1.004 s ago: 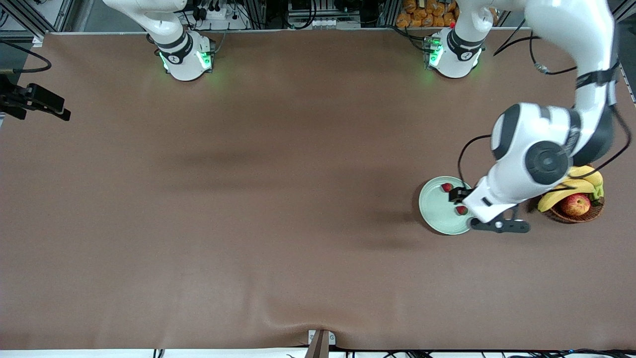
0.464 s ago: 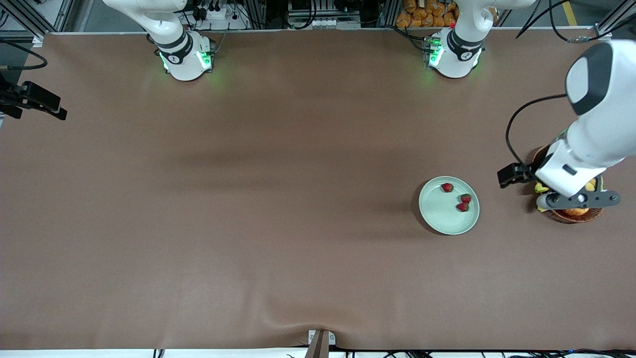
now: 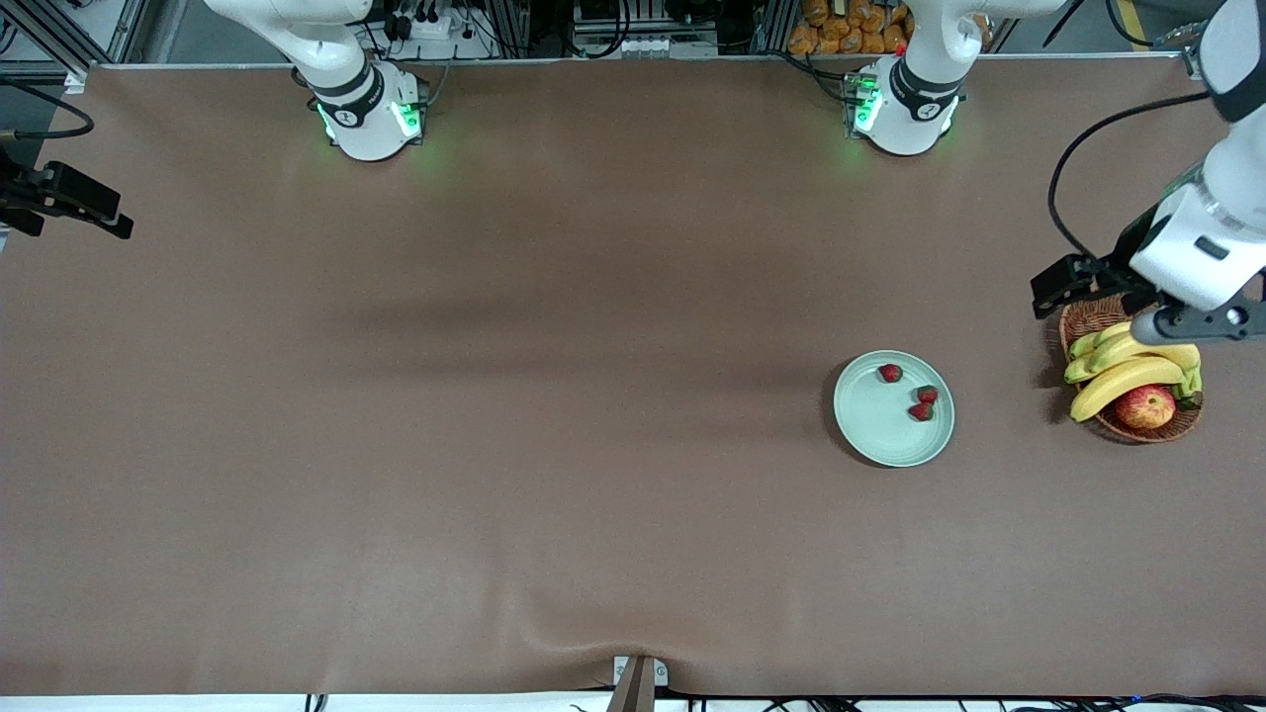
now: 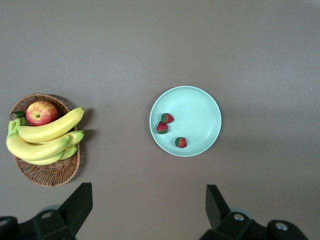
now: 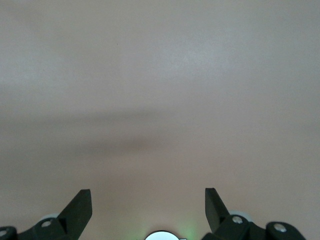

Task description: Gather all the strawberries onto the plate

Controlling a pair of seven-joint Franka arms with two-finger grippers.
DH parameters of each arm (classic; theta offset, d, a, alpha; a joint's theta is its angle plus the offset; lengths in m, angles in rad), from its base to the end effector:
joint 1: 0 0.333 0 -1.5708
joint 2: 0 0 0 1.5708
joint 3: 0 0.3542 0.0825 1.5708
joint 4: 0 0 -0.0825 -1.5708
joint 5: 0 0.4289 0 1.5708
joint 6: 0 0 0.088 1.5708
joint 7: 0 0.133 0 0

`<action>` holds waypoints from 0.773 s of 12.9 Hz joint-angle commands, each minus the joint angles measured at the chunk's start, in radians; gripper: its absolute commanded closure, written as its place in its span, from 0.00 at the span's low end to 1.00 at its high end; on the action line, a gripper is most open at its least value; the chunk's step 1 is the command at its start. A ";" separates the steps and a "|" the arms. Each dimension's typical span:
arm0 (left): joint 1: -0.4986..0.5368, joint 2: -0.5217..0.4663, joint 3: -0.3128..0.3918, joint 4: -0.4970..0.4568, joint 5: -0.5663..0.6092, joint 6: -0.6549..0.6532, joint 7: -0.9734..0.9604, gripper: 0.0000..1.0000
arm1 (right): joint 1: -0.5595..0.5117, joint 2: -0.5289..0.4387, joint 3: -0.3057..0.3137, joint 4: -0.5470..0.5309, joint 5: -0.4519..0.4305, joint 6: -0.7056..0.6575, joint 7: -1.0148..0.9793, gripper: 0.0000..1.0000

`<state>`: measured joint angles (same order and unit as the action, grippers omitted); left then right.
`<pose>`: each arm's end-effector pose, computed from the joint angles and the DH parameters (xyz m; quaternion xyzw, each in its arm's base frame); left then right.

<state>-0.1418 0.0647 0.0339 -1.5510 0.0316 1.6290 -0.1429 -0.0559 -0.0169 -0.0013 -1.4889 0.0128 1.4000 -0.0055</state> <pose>0.6239 -0.0642 0.6126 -0.9997 -0.0166 -0.0087 0.0159 0.5725 -0.0309 0.6740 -0.9990 0.0250 0.0358 0.0075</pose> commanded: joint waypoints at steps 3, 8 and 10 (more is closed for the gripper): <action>0.007 -0.072 -0.006 -0.015 -0.018 -0.035 0.009 0.00 | 0.007 -0.006 -0.005 0.006 -0.016 -0.007 -0.007 0.00; 0.109 -0.091 -0.049 -0.018 -0.027 -0.064 0.086 0.00 | 0.007 -0.006 -0.005 0.007 -0.017 -0.009 -0.007 0.00; 0.133 -0.086 -0.062 -0.020 -0.027 -0.063 0.103 0.00 | 0.007 -0.006 -0.005 0.006 -0.016 -0.009 -0.005 0.00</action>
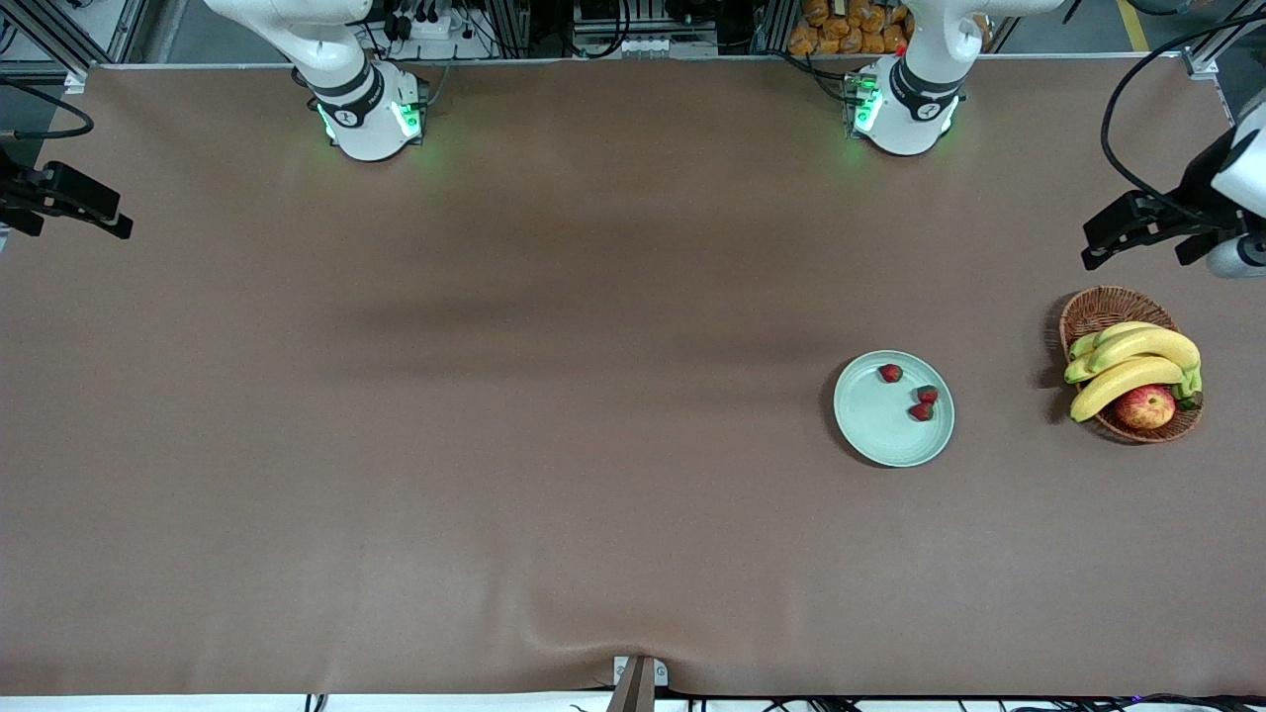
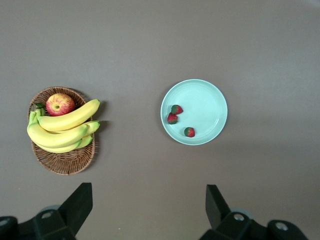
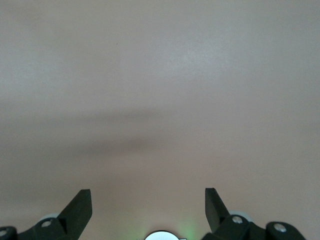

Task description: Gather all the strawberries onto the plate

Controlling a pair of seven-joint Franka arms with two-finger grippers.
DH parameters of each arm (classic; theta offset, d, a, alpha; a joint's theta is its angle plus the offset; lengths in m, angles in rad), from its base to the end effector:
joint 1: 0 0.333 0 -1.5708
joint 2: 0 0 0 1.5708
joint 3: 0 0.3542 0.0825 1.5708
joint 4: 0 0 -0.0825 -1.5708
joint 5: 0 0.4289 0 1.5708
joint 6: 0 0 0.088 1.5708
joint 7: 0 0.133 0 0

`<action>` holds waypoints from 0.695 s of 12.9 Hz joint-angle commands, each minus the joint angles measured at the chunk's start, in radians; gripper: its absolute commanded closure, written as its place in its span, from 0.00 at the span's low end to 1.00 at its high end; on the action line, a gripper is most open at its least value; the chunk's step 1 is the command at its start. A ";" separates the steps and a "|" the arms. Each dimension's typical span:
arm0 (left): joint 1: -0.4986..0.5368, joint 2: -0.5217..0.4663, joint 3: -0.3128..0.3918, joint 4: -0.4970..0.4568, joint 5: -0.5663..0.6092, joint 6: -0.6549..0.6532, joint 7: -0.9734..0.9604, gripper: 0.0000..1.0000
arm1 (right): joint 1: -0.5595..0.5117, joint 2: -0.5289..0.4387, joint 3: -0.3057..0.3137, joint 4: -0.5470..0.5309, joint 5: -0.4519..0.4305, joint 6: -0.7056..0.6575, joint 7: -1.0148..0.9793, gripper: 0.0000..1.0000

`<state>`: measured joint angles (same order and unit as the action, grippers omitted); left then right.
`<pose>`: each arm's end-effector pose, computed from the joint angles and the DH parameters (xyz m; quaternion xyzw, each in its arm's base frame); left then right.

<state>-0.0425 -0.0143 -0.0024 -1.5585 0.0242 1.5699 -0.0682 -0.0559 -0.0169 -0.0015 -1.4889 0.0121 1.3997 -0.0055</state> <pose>0.5949 -0.0235 0.6516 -0.9998 -0.0118 -0.0135 0.0114 0.5725 -0.0311 0.6739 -0.9990 0.0251 0.0359 0.0071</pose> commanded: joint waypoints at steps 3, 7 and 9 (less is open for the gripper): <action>0.035 -0.012 -0.031 -0.014 -0.020 -0.016 0.030 0.00 | 0.007 -0.006 -0.005 0.007 -0.015 -0.007 -0.007 0.00; 0.032 -0.030 -0.030 -0.032 -0.049 -0.041 0.025 0.00 | 0.007 -0.006 -0.005 0.007 -0.017 -0.007 -0.007 0.00; 0.032 -0.062 -0.030 -0.060 -0.050 -0.054 0.024 0.00 | 0.007 -0.006 -0.005 0.007 -0.017 -0.007 -0.005 0.00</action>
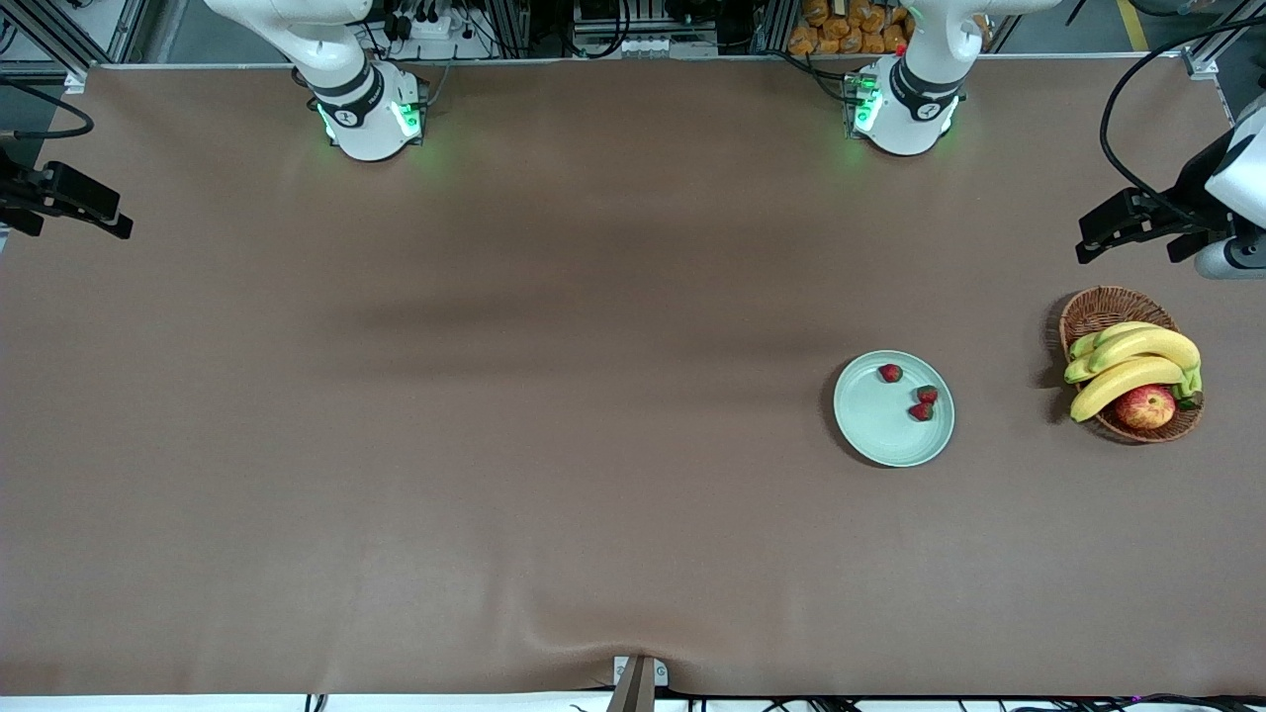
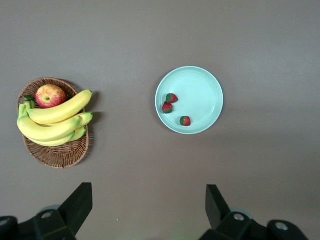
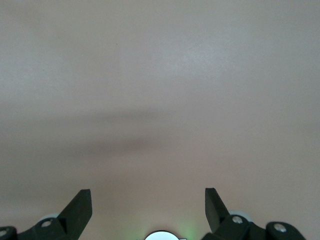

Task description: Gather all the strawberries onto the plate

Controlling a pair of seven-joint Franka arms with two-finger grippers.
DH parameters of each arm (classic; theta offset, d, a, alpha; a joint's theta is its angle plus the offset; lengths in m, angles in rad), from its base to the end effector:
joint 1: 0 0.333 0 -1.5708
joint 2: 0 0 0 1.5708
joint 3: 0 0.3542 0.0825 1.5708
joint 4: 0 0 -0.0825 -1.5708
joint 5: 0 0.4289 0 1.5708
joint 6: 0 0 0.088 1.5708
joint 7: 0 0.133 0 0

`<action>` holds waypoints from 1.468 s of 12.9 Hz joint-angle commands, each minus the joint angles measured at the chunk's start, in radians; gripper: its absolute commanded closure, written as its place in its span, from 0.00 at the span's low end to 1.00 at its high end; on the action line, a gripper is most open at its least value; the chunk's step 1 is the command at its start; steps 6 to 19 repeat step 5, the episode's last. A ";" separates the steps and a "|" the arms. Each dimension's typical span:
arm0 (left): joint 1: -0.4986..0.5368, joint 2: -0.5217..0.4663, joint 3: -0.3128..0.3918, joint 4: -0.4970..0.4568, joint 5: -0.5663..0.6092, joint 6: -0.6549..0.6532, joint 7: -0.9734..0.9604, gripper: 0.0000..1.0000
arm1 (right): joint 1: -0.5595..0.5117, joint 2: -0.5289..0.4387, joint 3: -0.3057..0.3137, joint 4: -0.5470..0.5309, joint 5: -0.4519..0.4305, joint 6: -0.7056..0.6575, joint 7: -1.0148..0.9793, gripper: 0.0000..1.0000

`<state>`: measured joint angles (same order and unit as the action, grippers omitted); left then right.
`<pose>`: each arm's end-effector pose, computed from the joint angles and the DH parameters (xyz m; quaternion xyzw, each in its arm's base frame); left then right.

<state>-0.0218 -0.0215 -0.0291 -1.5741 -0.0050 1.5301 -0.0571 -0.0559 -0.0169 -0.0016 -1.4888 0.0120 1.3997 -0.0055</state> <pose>0.5864 -0.0307 0.6442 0.9999 0.0030 -0.0114 0.0016 0.5725 -0.0312 0.6740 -0.9990 0.0252 0.0359 0.0071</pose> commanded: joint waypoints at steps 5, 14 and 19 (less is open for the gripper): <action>0.008 -0.060 -0.006 -0.030 -0.007 -0.030 0.016 0.00 | 0.008 -0.006 -0.005 0.010 -0.015 -0.007 -0.005 0.00; 0.008 -0.060 -0.006 -0.030 -0.007 -0.030 0.016 0.00 | 0.008 -0.006 -0.005 0.010 -0.015 -0.007 -0.005 0.00; 0.008 -0.060 -0.006 -0.030 -0.007 -0.030 0.016 0.00 | 0.008 -0.006 -0.005 0.010 -0.015 -0.007 -0.005 0.00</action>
